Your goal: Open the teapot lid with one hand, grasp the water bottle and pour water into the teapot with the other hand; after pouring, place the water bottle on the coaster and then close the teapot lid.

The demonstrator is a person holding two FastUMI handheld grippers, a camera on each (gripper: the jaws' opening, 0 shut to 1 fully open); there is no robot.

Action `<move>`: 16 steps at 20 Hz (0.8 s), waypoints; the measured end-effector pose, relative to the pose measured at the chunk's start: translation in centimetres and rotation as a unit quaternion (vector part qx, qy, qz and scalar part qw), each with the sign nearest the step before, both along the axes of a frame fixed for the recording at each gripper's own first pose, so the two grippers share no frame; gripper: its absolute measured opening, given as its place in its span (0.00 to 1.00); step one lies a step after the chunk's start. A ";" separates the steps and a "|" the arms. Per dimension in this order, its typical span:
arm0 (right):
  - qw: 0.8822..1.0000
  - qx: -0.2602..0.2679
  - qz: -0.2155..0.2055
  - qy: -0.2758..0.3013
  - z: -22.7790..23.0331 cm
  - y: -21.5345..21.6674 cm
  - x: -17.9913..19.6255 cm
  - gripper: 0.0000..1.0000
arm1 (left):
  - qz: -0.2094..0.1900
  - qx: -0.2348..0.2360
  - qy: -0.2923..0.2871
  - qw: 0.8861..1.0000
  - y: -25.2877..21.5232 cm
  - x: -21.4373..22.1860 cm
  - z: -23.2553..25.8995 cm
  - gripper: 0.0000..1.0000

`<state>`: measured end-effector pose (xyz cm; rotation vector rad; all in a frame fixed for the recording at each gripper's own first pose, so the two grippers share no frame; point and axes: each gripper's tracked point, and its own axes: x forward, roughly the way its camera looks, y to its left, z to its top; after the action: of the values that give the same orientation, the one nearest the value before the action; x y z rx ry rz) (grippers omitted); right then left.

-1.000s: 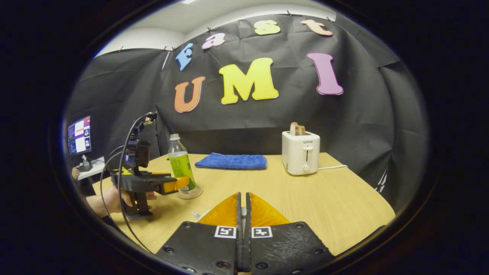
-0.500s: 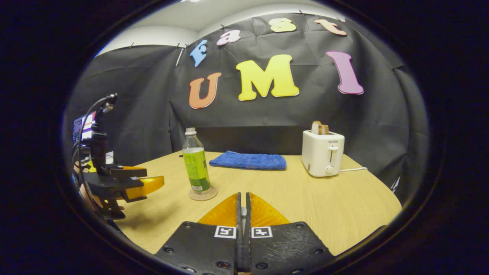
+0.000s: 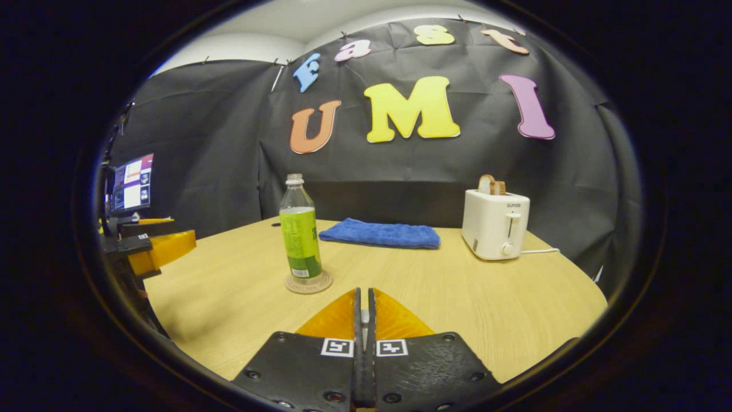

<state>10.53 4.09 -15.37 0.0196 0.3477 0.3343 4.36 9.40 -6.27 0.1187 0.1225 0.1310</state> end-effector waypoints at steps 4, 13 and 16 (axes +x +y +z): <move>1.000 0.005 -0.003 0.002 -0.6 -0.1 0.0 0.00 | 0.003 -0.001 -0.012 1.000 -0.3 0.1 0.3 1.00; 1.000 0.004 -0.018 0.005 -0.8 -0.4 -0.2 0.04 | -0.012 -0.001 -0.021 1.000 -2.4 0.1 1.3 1.00; 0.999 0.023 -0.030 -0.014 1.4 -0.8 -0.2 0.34 | -0.018 -0.001 -0.025 1.000 -3.3 -0.2 2.3 0.99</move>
<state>10.37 3.30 -13.97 0.0707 0.3101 0.2835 4.12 6.13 -3.98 0.1162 0.0700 0.0971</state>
